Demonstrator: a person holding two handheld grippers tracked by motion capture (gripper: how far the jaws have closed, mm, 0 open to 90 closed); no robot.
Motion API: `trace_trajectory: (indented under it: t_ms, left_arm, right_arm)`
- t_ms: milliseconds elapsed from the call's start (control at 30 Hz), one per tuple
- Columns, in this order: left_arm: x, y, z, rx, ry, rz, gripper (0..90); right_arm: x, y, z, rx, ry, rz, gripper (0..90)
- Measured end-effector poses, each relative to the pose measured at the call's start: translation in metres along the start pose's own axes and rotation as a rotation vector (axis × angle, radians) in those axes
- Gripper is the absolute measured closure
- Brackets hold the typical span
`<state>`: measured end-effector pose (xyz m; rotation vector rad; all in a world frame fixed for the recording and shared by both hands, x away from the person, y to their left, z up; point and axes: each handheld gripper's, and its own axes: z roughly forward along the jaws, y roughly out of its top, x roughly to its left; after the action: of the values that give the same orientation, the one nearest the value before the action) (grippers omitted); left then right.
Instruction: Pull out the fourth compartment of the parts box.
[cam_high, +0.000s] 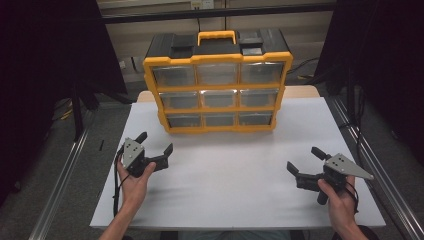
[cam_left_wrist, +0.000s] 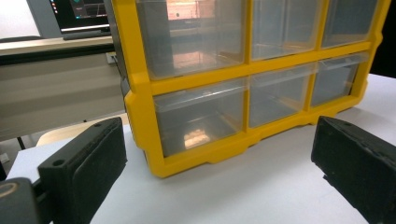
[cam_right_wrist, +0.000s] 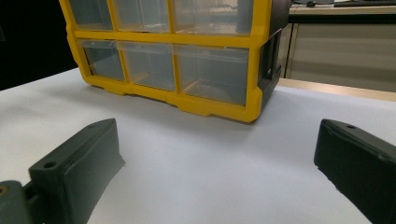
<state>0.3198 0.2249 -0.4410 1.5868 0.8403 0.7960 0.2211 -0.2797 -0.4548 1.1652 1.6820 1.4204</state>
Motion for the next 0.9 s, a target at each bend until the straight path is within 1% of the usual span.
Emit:
trace_trajectory:
  t_ms: [33,133,167,200,233,267,300,333,367,400,433,467,500,600,633,667,733,767,800,833,867,900]
  left_arm:
    - [0.001,0.001,0.001,0.015,0.000,0.012,3.0]
    - [0.003,0.004,0.007,-0.004,0.017,0.030,3.0]
    - [0.003,0.005,0.008,-0.005,0.014,0.028,3.0]
    - [0.003,0.007,0.009,-0.007,0.014,0.036,3.0]
    - [0.003,0.009,0.010,-0.025,0.016,0.039,3.0]
    - [0.004,0.011,0.011,-0.028,0.017,0.050,3.0]
    - [0.003,0.012,0.012,-0.034,0.021,0.051,3.0]
    - [0.004,0.014,0.012,-0.026,0.025,0.072,3.0]
    - [0.004,0.016,0.014,-0.039,0.032,0.083,3.0]
    - [0.004,0.018,0.015,-0.038,0.033,0.092,2.2]
    - [0.005,0.021,0.016,-0.024,0.026,0.117,2.1]
    - [0.005,0.024,0.017,-0.025,0.024,0.135,2.1]
    - [0.004,0.025,0.019,-0.046,0.026,0.135,2.1]
    - [0.005,0.032,0.023,-0.039,0.022,0.178,2.1]
    - [0.005,0.034,0.025,-0.044,0.022,0.184,2.2]
    - [0.006,0.035,0.026,-0.046,0.019,0.201,2.2]
    - [0.005,0.038,0.029,-0.056,0.031,0.230,2.9]
    - [0.005,0.039,0.030,-0.057,0.034,0.237,2.7]
    - [0.005,0.040,0.031,-0.057,0.039,0.259,2.7]
    - [0.005,0.041,0.032,-0.063,0.045,0.267,2.8]
    - [0.006,0.042,0.033,-0.057,0.045,0.284,2.7]
    - [0.007,0.044,0.033,-0.060,0.037,0.314,2.7]
  right_arm:
    - [0.000,0.000,0.000,0.000,0.000,0.000,0.4]
    - [0.001,0.000,0.000,-0.005,-0.004,0.002,0.4]
    - [0.000,0.000,0.000,-0.005,-0.004,0.002,0.4]
    - [0.000,0.000,0.000,-0.005,-0.004,0.002,0.4]
    - [0.000,0.000,0.000,-0.005,-0.004,0.001,0.4]
    - [0.000,0.000,0.000,-0.002,-0.003,0.003,0.4]
    - [0.000,0.000,0.000,-0.001,0.000,-0.002,0.4]
    - [0.000,0.000,0.000,-0.001,0.000,-0.002,0.4]
    - [0.000,0.000,0.000,0.000,0.001,-0.001,0.4]
    - [0.000,0.000,0.001,-0.001,-0.003,0.001,0.4]
    - [0.000,0.000,0.000,0.000,-0.004,0.001,0.4]
    - [0.000,0.000,0.000,0.000,-0.004,0.001,0.4]
    - [0.000,0.000,0.000,0.000,-0.002,-0.001,0.3]
    - [0.000,0.000,0.000,-0.002,-0.004,-0.001,0.4]
    - [0.000,0.000,0.000,-0.001,-0.003,0.002,0.4]
    - [0.000,0.000,0.000,-0.002,-0.001,0.004,0.4]
    - [0.000,0.000,0.000,-0.002,-0.003,0.005,0.4]
    - [0.001,0.000,0.000,-0.005,-0.004,0.002,0.4]
    - [0.001,0.000,0.000,-0.005,-0.004,0.002,0.4]
    - [0.001,0.000,0.000,-0.004,-0.002,0.002,0.4]
    - [0.001,0.000,0.000,-0.005,0.001,-0.002,0.4]
    - [0.001,0.000,-0.001,-0.006,0.001,-0.001,0.4]
